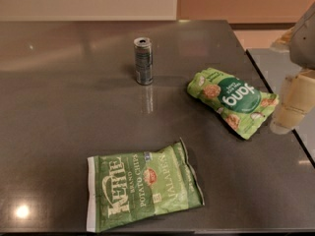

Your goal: Pick green rice chip bag

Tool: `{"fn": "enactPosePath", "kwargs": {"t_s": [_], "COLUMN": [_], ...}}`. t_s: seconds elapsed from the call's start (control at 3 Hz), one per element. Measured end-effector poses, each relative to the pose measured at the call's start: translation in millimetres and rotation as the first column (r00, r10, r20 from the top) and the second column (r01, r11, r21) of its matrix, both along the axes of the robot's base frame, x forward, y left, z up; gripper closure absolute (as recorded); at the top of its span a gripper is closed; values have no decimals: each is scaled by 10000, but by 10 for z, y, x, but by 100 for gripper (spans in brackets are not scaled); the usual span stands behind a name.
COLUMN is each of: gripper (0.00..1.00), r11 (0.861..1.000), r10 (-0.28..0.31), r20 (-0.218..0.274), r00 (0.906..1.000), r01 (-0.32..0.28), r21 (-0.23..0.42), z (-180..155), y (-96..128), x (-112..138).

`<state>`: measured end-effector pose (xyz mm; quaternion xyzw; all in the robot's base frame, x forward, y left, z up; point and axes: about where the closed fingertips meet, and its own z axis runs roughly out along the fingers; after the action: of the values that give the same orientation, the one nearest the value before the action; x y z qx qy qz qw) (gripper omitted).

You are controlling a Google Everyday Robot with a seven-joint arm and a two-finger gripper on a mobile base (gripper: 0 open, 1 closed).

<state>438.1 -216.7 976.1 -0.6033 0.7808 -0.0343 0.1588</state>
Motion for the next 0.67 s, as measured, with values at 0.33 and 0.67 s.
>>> {"fn": "enactPosePath", "kwargs": {"t_s": [0.33, 0.67], "gripper": [0, 0], "r11": [10000, 9999], "r10": [0, -104], "r20": [0, 11], "r00": [10000, 9999], "r01": [0, 104], "r21": [0, 31], "z": [0, -12], "y": [0, -8], "x": [0, 40]}}
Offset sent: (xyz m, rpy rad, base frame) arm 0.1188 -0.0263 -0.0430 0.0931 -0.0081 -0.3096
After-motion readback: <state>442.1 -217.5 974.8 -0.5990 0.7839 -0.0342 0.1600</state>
